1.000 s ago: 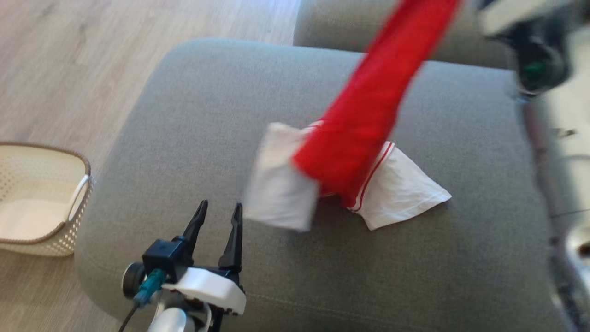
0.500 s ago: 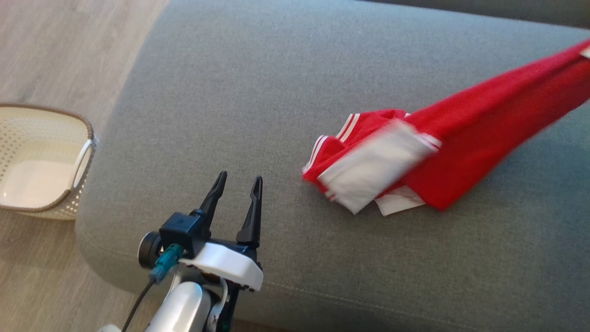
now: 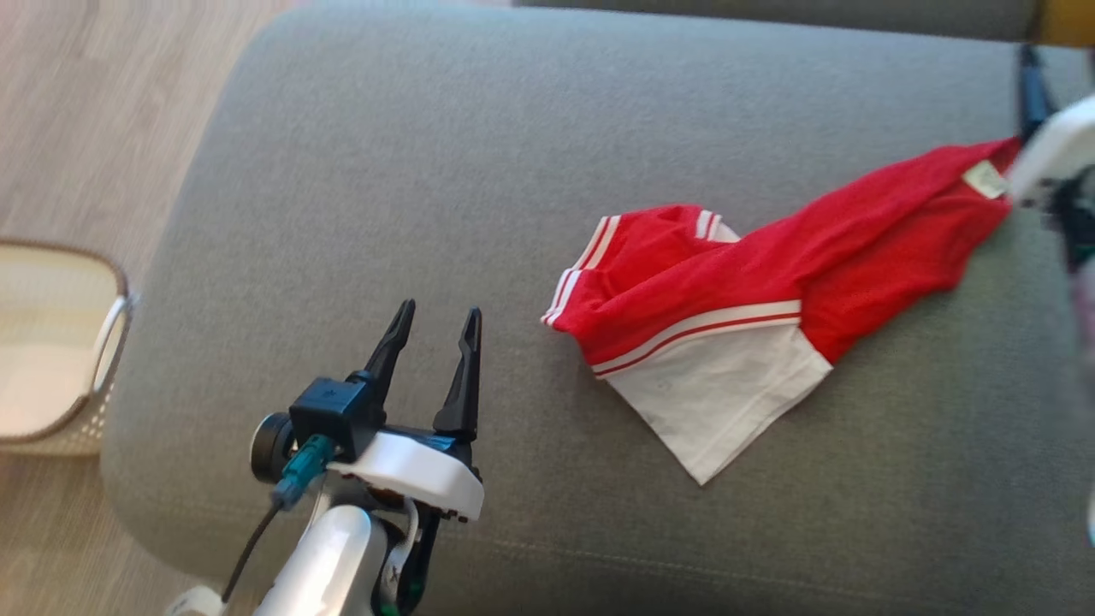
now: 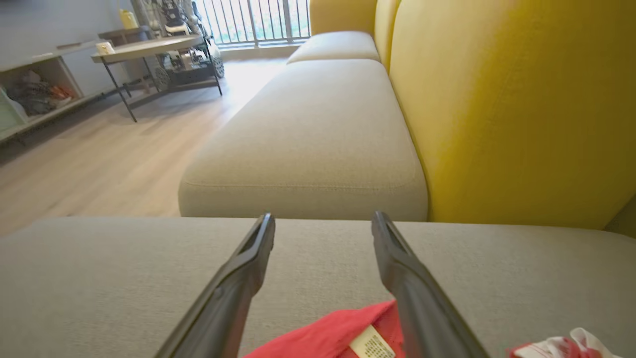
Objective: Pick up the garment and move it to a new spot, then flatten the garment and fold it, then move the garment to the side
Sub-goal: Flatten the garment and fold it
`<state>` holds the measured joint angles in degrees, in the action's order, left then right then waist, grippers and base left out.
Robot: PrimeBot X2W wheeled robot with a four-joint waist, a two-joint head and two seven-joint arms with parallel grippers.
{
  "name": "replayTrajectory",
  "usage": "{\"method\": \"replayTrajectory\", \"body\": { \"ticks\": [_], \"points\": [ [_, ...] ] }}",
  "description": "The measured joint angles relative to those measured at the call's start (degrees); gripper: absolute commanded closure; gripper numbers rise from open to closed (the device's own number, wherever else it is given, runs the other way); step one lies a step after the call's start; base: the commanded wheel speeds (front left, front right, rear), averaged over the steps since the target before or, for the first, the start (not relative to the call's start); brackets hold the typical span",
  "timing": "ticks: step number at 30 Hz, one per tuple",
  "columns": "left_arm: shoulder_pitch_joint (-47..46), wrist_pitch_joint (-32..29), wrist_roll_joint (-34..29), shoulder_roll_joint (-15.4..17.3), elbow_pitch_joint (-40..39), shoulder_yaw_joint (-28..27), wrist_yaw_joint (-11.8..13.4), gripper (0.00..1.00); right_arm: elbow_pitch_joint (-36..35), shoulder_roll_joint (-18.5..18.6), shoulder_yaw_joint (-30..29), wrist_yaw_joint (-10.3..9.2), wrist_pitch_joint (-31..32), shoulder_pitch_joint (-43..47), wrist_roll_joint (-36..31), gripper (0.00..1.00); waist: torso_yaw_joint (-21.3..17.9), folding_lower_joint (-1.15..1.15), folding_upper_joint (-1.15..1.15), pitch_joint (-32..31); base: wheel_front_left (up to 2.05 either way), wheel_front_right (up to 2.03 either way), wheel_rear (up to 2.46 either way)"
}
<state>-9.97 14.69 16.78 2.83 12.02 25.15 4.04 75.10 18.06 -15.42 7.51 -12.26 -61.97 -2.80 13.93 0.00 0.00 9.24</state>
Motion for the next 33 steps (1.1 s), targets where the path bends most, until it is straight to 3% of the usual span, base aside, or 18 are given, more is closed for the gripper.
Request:
{"method": "replayTrajectory", "body": {
  "ticks": [5,8,14,17,25,33],
  "points": [
    [0.5,0.0,-0.1,0.0,0.1,-1.2,-0.1,0.0,-3.3,-6.2,3.5,0.0,-1.7,1.2,0.5,0.0,-1.9,0.0,0.0,-2.7,0.0,0.0,0.0],
    [2.0,0.0,-0.1,0.0,0.0,-2.2,-0.5,0.0,-11.3,-10.8,9.2,0.0,-2.1,5.9,5.0,0.0,-3.8,-0.01,0.0,-5.0,0.0,0.0,0.0],
    [4.9,0.0,-0.2,0.0,-0.3,-3.2,-0.5,0.0,-30.9,-11.4,16.9,0.0,-2.2,21.7,15.8,0.0,-7.0,-0.01,0.0,-8.3,0.0,0.0,0.0],
    [5.7,0.0,-0.4,0.0,-0.4,-4.0,-0.5,0.0,-41.1,-10.9,20.1,0.0,-2.2,31.5,17.5,0.0,-8.6,-0.01,0.0,-9.6,0.0,0.0,0.0],
    [7.4,0.0,0.6,0.0,-0.9,-6.1,0.1,0.0,-59.9,-12.7,15.0,0.0,-2.2,51.1,17.7,0.0,-11.6,-0.01,0.0,-10.6,0.0,0.0,0.0],
    [7.7,0.0,1.7,0.0,0.0,-6.5,0.3,0.0,-66.6,-14.8,12.9,0.0,-1.5,57.6,16.1,0.0,-13.2,-0.01,0.0,-9.8,0.0,0.0,0.0]
  ]
}}
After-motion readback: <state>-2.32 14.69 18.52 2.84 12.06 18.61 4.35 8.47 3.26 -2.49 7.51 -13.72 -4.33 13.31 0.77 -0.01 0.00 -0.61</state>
